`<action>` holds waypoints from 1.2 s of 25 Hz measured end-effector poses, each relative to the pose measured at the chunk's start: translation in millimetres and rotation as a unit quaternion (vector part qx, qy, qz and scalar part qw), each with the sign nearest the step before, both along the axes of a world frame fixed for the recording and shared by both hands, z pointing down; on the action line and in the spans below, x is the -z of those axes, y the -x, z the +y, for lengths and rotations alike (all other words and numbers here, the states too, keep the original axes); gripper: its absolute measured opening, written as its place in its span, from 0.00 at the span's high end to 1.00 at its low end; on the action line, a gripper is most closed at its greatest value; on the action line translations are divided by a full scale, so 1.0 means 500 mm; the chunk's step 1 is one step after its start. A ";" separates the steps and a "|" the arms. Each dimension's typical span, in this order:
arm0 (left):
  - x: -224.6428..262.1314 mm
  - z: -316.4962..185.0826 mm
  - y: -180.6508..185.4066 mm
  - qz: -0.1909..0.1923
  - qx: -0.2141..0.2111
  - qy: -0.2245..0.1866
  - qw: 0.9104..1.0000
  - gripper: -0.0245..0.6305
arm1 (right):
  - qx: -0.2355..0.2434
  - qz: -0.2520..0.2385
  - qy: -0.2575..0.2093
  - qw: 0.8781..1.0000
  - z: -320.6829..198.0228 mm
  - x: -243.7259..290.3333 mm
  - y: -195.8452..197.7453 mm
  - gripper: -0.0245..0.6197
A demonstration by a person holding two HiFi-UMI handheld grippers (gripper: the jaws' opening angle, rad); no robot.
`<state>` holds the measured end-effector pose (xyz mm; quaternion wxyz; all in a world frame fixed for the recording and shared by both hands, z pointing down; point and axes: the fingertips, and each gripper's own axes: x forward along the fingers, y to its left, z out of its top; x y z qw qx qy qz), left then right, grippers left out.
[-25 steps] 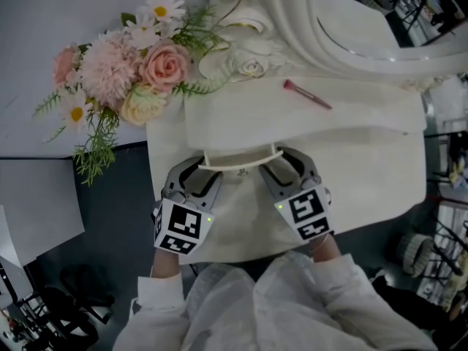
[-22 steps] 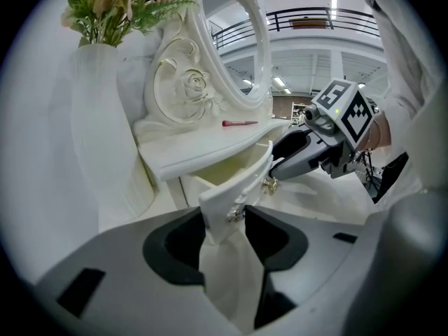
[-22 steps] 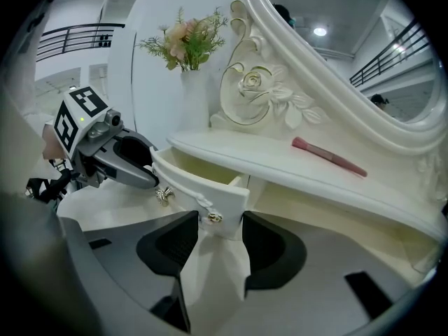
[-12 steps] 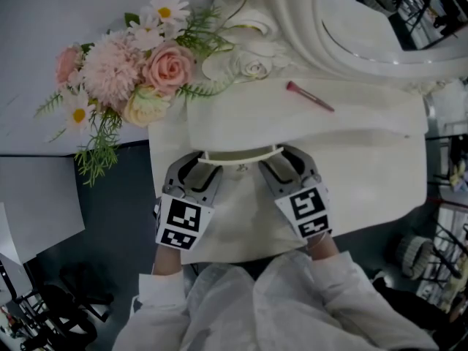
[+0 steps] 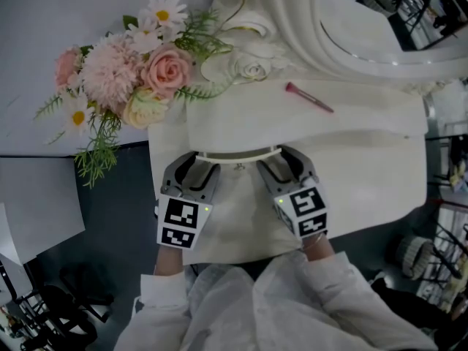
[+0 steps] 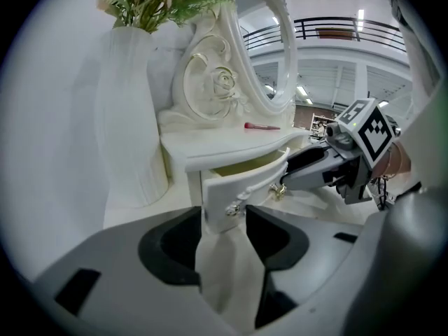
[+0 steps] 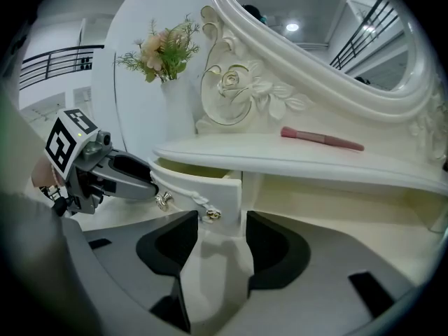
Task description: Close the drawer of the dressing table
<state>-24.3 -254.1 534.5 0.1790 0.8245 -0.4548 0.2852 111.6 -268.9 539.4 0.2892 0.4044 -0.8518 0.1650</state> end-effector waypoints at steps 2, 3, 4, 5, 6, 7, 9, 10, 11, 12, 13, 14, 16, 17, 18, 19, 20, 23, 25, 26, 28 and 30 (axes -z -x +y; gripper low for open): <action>0.002 -0.003 0.002 0.004 0.007 -0.001 1.000 0.68 | -0.002 0.000 0.001 1.000 -0.001 0.001 -0.001 0.66; 0.003 -0.005 0.004 0.006 0.013 -0.002 1.000 0.68 | -0.001 0.000 -0.001 1.000 -0.004 0.003 0.000 0.66; 0.003 -0.007 0.005 0.008 0.018 -0.002 1.000 0.68 | 0.000 0.001 -0.003 1.000 -0.006 0.005 0.002 0.66; 0.003 -0.009 0.006 0.009 0.022 -0.001 1.000 0.68 | 0.001 0.001 -0.005 1.000 -0.009 0.005 0.004 0.66; 0.003 -0.011 0.007 0.010 0.025 -0.001 1.000 0.68 | 0.000 0.000 -0.005 1.000 -0.010 0.006 0.005 0.66; 0.003 -0.013 0.007 0.011 0.027 0.000 1.000 0.68 | -0.001 0.000 -0.004 1.000 -0.012 0.005 0.006 0.66; 0.004 -0.018 0.008 0.014 0.031 -0.001 0.999 0.68 | -0.005 0.001 -0.003 1.000 -0.017 0.003 0.004 0.66; 0.004 -0.020 0.008 0.017 0.033 0.000 0.999 0.68 | -0.007 0.000 -0.003 1.000 -0.019 0.002 0.004 0.66; 0.004 -0.023 0.009 0.021 0.035 0.001 0.999 0.68 | -0.010 -0.001 -0.002 1.000 -0.022 0.001 0.003 0.66; 0.002 -0.024 0.009 0.025 0.036 0.002 0.999 0.68 | -0.013 -0.003 -0.001 1.000 -0.025 0.000 0.004 0.66; 0.001 -0.026 0.009 0.030 0.037 0.004 0.999 0.68 | -0.014 -0.005 -0.001 1.000 -0.028 0.000 0.004 0.66; -0.001 -0.026 0.008 0.033 0.038 0.007 0.999 0.68 | -0.015 -0.007 -0.001 1.000 -0.030 0.000 0.005 0.66; -0.003 -0.029 0.009 0.037 0.041 0.008 0.998 0.68 | -0.017 -0.011 0.000 1.000 -0.035 0.001 0.006 0.66; -0.003 -0.032 0.010 0.038 0.044 0.007 0.998 0.68 | -0.018 -0.012 0.001 1.000 -0.037 0.003 0.007 0.66; -0.003 -0.035 0.012 0.038 0.046 0.006 0.998 0.68 | -0.020 -0.013 0.000 1.000 -0.040 0.004 0.009 0.66; -0.003 -0.037 0.013 0.038 0.049 0.007 0.998 0.68 | -0.021 -0.013 0.000 1.000 -0.042 0.005 0.010 0.66; -0.003 -0.039 0.013 0.038 0.050 0.008 0.998 0.68 | -0.023 -0.013 -0.001 1.000 -0.043 0.005 0.010 0.66; -0.005 -0.043 0.015 0.039 0.051 0.011 0.998 0.68 | -0.032 -0.018 -0.002 0.999 -0.050 0.004 0.009 0.66; -0.005 -0.047 0.014 0.042 0.051 0.012 0.998 0.68 | -0.036 -0.021 -0.002 0.999 -0.055 0.003 0.008 0.66; -0.005 -0.048 0.013 0.043 0.052 0.013 0.998 0.68 | -0.038 -0.021 -0.001 0.999 -0.056 0.003 0.008 0.66; -0.004 -0.050 0.012 0.043 0.052 0.014 0.998 0.68 | -0.040 -0.021 -0.001 0.999 -0.058 0.003 0.007 0.66; -0.006 -0.051 0.013 0.040 0.051 0.014 0.998 0.68 | -0.044 -0.020 -0.001 0.999 -0.060 0.003 0.005 0.66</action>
